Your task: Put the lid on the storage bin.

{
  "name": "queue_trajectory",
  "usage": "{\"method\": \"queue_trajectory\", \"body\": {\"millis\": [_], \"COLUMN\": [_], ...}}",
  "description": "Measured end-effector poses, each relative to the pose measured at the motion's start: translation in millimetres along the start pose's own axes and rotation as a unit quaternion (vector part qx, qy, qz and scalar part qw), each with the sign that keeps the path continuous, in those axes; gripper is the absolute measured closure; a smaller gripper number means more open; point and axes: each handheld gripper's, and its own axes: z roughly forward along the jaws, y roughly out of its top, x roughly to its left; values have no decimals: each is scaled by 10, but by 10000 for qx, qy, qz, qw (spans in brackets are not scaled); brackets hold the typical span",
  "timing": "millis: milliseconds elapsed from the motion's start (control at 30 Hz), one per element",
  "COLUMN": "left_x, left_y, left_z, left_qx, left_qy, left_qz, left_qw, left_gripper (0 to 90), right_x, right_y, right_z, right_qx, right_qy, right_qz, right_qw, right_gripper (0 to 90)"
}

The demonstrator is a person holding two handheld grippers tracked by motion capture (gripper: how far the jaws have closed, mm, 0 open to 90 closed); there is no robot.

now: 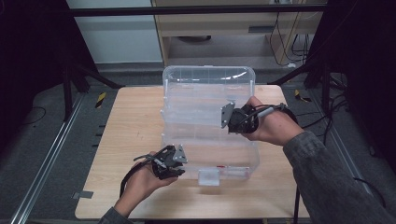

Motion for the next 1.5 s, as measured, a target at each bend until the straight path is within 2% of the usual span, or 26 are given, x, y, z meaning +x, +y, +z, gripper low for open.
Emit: {"method": "queue_trajectory", "body": {"millis": [167, 367, 433, 467, 900, 933, 967, 1000, 1033, 1133, 1167, 1233, 1267, 1500], "left_x": [-14, -13, -7, 20, 8, -3, 6, 3, -15, -19, -7, -14, -12, -21], "left_y": [2, -3, -2, 8, 6, 2, 4, 2, -4, -5, 0, 1, 2, 4], "left_z": [3, 7, 6, 5, 2, 4, 3, 4, 7, 7, 5, 0, 8, 4], "left_qx": [9, -16, -11, -8, 18, 11, 5, -7, -16, -24, -21, -10, -28, 3], "left_qy": [42, 24, 2, 22, 73, 55, 76, 83, 65, 75, 112, 222, 138, 161], "left_qz": [-6, -45, -34, 180, 219, 138, 211, 205, 82, 103, 216, 238, 264, 252], "left_qw": [10000, 10000, 10000, 9998, 9997, 9999, 9997, 9998, 9999, 9999, 9997, 9995, 9996, 9996], "left_gripper": [733, 733, 734, 734, 727, 726, 726, 725, 724, 723, 721, 718, 717, 714], "right_x": [66, 159, 186, 196, 316, 328, 328, 335, 348, 364, 369, 384, 389, 399], "right_y": [-29, -91, -103, -103, -132, -139, -139, -139, -137, -135, -135, -131, -132, -142], "right_z": [-17, -28, -32, -35, -42, -44, -44, -43, -42, -41, -41, -39, -40, -34], "right_qx": [-62, -242, -279, -275, -294, -278, -278, -268, -264, -228, -215, -194, -174, -201], "right_qy": [-27, -5, -11, 11, 77, 125, 125, 134, 157, 176, 210, 229, 251, 384], "right_qz": [-4, 140, 123, 97, 79, 97, 97, 97, 77, 79, 99, 63, 37, 58], "right_qw": [10000, 9996, 9995, 9996, 9995, 9995, 9995, 9995, 9995, 9996, 9995, 9995, 9995, 9990], "right_gripper": [852, 850, 848, 848, 843, 844, 844, 844, 843, 840, 841, 842, 842, 842]}}
